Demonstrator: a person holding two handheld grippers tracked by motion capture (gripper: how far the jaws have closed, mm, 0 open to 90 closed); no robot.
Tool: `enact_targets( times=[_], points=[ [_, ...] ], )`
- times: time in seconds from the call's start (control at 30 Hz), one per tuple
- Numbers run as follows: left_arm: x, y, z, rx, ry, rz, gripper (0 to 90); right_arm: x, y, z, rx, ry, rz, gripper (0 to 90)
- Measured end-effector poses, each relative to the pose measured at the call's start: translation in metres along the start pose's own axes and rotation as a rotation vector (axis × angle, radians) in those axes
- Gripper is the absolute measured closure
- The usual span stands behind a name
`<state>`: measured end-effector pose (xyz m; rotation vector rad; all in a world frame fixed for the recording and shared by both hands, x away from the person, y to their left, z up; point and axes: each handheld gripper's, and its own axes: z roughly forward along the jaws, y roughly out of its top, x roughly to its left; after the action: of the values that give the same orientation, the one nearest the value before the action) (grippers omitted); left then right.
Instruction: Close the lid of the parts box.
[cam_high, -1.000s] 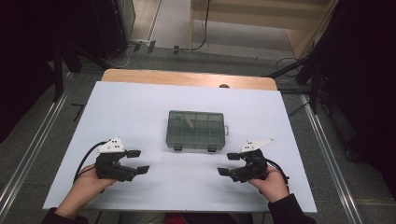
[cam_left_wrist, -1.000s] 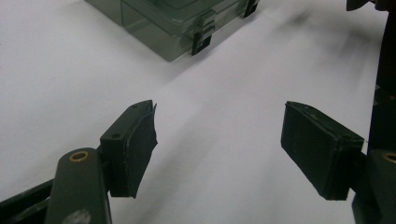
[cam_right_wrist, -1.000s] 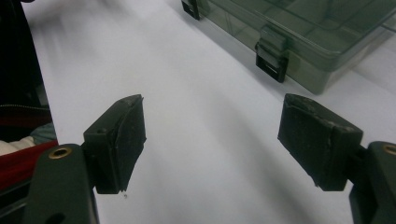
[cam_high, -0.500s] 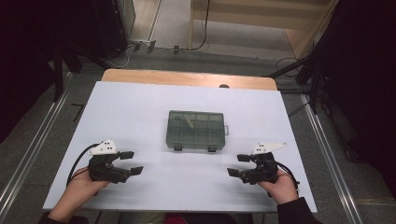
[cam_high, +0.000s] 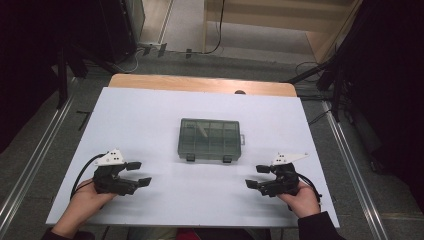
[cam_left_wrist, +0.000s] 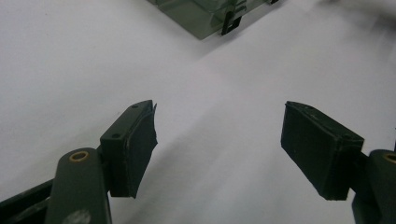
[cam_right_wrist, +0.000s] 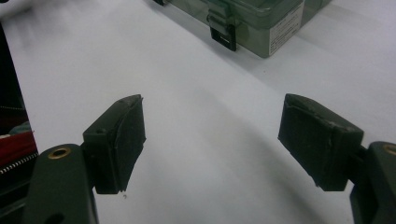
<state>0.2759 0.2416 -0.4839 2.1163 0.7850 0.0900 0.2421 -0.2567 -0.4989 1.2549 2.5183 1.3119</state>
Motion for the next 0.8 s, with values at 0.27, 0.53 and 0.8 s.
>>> enact_targets(
  times=[0.27, 0.53, 0.8],
  points=[
    [0.0009, -0.0001, 0.0041, 0.005, -0.001, 0.002, 26.2, -0.0026, 0.0007, 0.0036, 0.005, 0.002, -0.001, 23.5],
    [0.0005, -0.0002, 0.0041, 0.009, -0.002, 0.006, 26.2, -0.0023, 0.0008, 0.0053, 0.007, 0.001, -0.008, 23.5],
    [0.0004, -0.0005, 0.004, 0.009, -0.003, 0.007, 26.2, -0.0023, 0.0006, 0.0056, 0.008, 0.004, -0.005, 23.4]
  ],
)
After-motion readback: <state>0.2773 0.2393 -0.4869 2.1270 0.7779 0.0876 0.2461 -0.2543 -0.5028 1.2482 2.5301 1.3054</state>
